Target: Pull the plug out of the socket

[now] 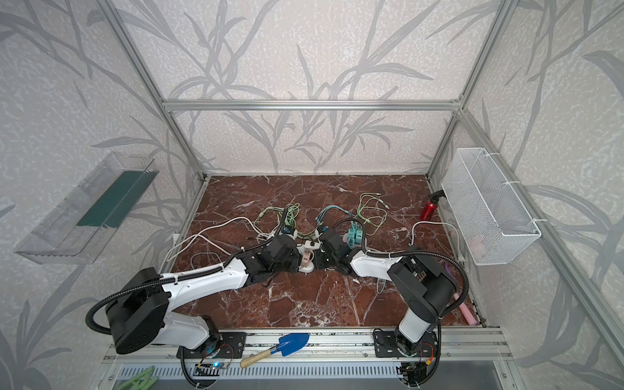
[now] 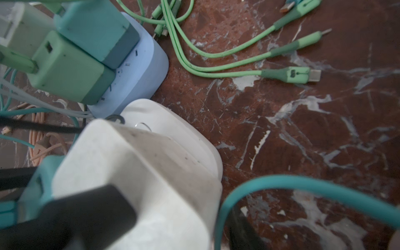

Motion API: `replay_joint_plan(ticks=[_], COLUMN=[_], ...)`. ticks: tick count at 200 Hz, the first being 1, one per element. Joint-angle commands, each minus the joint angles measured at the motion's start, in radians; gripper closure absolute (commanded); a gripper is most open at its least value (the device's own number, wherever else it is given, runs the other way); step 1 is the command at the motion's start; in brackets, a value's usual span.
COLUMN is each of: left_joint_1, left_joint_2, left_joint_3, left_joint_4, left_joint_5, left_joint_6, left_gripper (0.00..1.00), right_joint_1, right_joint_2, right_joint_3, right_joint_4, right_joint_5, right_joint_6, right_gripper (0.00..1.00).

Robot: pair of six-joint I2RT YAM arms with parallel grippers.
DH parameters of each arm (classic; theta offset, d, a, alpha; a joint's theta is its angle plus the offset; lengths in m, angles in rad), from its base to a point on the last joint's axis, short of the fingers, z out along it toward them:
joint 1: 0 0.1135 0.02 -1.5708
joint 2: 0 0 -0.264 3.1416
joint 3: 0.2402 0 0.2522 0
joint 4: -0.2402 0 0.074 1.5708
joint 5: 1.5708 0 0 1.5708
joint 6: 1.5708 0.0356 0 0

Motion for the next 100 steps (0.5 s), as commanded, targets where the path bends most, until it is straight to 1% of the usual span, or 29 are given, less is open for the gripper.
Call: replay_joint_plan(ticks=[1, 20, 26, 43, 70, 100], left_joint_1=[-0.012, -0.012, -0.012, -0.012, -0.012, -0.012], left_joint_2=[-0.028, -0.001, 0.007, 0.03, 0.061, 0.064], left_joint_3=[0.004, 0.015, 0.015, 0.011, 0.019, 0.03], left_joint_4=[0.148, 0.13, 0.131, 0.147, 0.16, 0.131], left_joint_5=[0.062, 0.077, 0.081, 0.088, 0.113, 0.095], left_joint_6=[-0.009, -0.024, -0.031, -0.056, -0.088, -0.106], left_gripper=[1.0, 1.0, 1.0, 1.0, 1.0, 1.0], right_joint_1=[0.003, 0.004, 0.004, 0.003, 0.003, 0.002], right_joint_2=[0.047, 0.044, 0.01, -0.012, -0.031, -0.048], right_joint_3=[-0.037, -0.05, -0.058, -0.078, -0.097, -0.131], right_joint_4=[-0.144, -0.108, -0.093, -0.063, -0.06, -0.029], right_joint_5=[0.022, -0.016, -0.025, -0.031, -0.043, -0.064], right_joint_6=[-0.021, -0.009, -0.003, 0.013, 0.013, 0.029], right_gripper=[0.53, 0.51, 0.5, 0.47, 0.43, 0.42])
